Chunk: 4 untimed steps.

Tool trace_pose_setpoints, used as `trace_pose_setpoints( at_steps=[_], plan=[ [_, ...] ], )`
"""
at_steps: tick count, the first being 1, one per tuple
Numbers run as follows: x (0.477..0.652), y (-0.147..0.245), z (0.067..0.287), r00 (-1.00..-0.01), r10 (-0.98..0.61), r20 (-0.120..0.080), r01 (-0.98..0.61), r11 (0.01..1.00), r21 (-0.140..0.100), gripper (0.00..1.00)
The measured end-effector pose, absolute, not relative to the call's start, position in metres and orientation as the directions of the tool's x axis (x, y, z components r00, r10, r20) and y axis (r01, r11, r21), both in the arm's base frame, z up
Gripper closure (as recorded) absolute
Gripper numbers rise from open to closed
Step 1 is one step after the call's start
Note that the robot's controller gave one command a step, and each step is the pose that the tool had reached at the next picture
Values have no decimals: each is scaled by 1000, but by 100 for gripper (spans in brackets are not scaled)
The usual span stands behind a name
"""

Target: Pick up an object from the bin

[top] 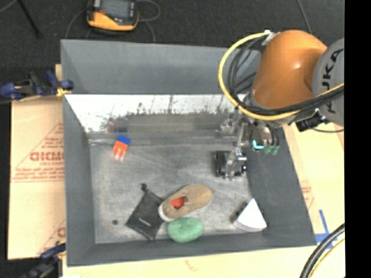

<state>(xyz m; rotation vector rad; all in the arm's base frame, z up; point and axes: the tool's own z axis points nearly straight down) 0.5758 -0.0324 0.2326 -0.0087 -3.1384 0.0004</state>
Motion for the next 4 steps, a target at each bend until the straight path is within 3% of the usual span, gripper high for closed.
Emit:
trace_pose_setpoints(
  at_steps=[1, 2, 3, 4],
  plan=[
    [577, -33, 237, -1000, 5, -5, 5, 1000, -1, 0],
    [539, -65, 74, -1000, 25, -12, 25, 1000, -2, 100],
    [539, -65, 74, -1000, 23, -12, 23, 1000, -3, 100],
    [534, -64, 115, -1000, 24, 4, 24, 1000, 0, 100]
  ],
)
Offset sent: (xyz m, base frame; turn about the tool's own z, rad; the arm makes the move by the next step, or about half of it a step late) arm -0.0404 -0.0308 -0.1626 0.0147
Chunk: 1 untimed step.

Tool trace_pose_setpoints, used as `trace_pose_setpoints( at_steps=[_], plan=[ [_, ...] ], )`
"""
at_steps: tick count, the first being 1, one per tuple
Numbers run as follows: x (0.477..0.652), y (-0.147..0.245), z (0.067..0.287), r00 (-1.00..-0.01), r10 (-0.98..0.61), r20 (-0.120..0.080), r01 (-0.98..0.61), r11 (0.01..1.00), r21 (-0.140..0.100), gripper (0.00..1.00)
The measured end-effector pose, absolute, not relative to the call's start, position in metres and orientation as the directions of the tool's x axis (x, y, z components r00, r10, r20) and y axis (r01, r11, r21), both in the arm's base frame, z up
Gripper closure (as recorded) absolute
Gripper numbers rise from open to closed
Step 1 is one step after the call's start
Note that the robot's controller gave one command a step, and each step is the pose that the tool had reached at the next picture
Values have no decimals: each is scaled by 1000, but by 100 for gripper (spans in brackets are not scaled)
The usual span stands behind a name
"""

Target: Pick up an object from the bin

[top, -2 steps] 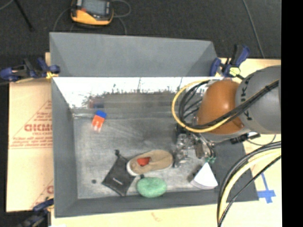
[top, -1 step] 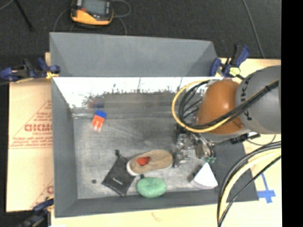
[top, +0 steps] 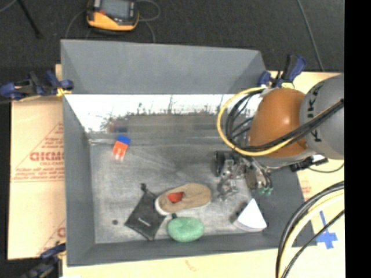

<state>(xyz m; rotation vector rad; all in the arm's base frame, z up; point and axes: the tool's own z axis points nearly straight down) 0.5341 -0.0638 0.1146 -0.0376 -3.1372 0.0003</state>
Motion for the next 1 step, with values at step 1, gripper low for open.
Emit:
trace_pose_setpoints(
  at_steps=[1],
  plan=[
    [557, -78, 138, -999, 40, -5, 40, 999, -1, 0]
  ],
)
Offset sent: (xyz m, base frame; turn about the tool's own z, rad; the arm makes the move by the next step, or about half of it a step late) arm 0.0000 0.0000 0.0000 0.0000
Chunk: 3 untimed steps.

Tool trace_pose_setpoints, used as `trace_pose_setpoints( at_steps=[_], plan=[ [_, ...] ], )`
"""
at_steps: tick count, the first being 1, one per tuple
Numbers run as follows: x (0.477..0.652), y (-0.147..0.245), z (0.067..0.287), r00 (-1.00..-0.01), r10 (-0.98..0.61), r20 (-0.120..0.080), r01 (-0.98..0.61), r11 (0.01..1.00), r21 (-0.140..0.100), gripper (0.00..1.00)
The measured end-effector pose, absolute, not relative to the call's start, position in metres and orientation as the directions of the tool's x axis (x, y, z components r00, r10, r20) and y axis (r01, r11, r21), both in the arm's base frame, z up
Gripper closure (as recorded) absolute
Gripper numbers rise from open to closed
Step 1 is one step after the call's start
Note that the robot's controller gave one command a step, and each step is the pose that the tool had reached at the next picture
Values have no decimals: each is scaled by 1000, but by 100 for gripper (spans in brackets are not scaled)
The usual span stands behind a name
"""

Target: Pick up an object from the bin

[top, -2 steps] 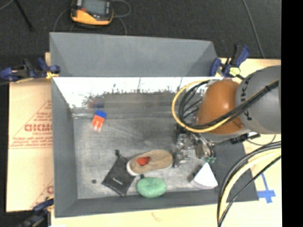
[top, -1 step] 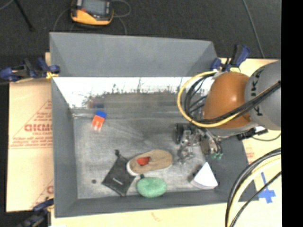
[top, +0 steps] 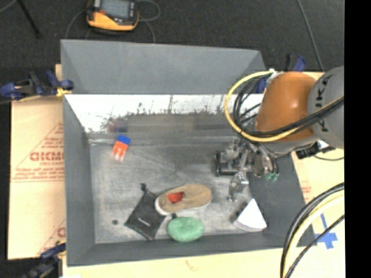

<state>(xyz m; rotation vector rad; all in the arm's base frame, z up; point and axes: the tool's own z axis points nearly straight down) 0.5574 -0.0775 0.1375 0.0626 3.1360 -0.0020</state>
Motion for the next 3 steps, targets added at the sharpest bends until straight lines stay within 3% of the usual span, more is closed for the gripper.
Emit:
trace_pose_setpoints(
  at_steps=[1, 2, 3],
  plan=[
    [558, -78, 138, -999, 40, -5, 40, 999, -1, 0],
    [564, -65, 100, -1000, -4, -11, -4, 1000, -3, 0],
    [553, -36, 74, -991, 132, -10, 132, 991, -1, 100]
  ],
)
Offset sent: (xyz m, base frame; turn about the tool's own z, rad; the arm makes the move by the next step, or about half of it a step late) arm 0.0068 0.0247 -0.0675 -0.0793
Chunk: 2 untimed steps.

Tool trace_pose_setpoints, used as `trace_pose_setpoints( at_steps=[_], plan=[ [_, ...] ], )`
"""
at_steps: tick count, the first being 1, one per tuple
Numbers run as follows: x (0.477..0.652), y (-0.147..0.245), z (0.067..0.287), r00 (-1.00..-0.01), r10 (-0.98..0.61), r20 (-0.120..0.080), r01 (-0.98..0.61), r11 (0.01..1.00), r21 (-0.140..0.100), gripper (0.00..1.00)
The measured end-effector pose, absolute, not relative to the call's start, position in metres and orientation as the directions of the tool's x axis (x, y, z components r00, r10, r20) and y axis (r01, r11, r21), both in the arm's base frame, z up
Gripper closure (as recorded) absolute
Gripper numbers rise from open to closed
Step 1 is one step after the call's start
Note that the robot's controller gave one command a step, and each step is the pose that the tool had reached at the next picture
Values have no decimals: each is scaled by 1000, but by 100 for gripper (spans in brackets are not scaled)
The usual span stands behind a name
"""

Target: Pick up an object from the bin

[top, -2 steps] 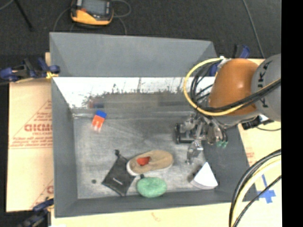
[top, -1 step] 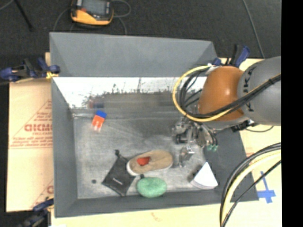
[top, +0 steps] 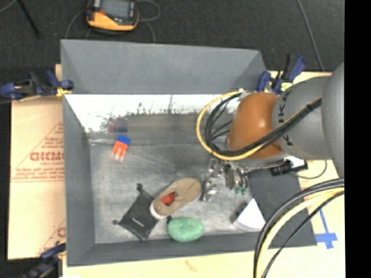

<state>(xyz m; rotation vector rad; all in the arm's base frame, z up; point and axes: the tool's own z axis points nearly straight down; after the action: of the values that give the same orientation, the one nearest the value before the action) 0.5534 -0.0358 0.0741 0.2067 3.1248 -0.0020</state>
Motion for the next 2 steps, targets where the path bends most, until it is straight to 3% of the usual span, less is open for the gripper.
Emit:
trace_pose_setpoints(
  at_steps=[1, 2],
  plan=[
    [553, -36, 74, -991, 131, -10, 131, 991, -1, 100],
    [560, -33, 114, -990, 139, 4, 139, 990, 0, 100]
  ],
)
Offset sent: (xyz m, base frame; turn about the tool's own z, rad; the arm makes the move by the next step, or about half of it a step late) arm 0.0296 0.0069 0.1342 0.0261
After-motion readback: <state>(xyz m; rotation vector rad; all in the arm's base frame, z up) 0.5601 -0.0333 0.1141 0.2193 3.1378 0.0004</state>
